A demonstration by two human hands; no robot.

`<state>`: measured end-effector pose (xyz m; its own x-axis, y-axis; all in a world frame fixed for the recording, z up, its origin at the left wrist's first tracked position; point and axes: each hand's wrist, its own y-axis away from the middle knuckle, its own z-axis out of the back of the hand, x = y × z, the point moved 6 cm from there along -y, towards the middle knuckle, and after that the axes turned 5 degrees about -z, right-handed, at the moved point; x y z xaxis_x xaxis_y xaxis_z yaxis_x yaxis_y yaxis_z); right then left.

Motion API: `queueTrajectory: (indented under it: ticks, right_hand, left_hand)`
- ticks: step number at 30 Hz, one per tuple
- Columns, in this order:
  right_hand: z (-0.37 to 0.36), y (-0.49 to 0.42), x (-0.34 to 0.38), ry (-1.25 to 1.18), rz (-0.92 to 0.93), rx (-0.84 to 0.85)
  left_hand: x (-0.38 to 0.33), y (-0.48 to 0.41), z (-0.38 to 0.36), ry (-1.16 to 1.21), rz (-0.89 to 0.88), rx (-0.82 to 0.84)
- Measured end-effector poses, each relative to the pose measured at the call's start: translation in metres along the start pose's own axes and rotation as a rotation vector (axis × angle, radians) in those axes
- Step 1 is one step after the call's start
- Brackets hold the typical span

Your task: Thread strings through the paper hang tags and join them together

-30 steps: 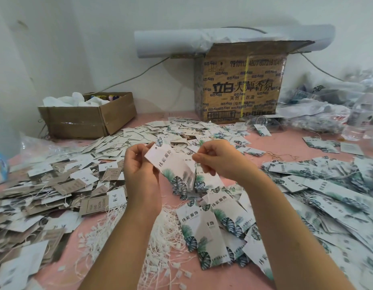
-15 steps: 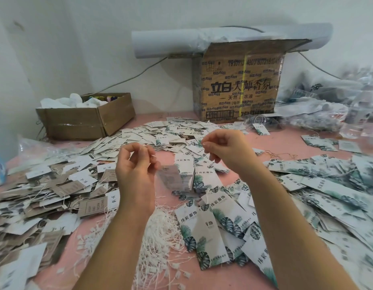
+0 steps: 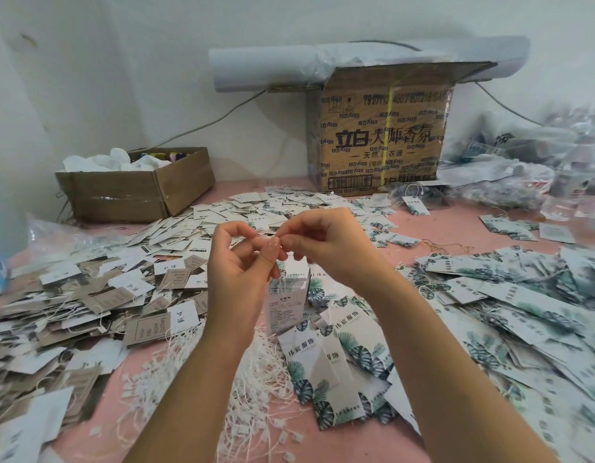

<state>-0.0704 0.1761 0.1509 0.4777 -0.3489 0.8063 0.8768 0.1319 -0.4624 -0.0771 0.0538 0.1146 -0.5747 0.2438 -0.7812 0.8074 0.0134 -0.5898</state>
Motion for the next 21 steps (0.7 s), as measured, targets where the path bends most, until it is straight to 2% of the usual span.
queueTrajectory:
  ticks: [4,13,21]
  right_hand:
    - [-0.0040,0.0006,0.0004,0.089,-0.020,0.041]
    - [0.0002,-0.0017,-0.0032,0.173,-0.048,-0.058]
    - [-0.0006,-0.0014,-0.0043,0.213,-0.053,-0.081]
  left_hand:
    - [0.0038,-0.0002,-0.0019,0.022,0.044,0.009]
    - [0.0059,-0.0016,0.0010,-0.148,0.028,-0.021]
    - [0.0099,-0.0002,-0.0011,-0.163,0.079,0.013]
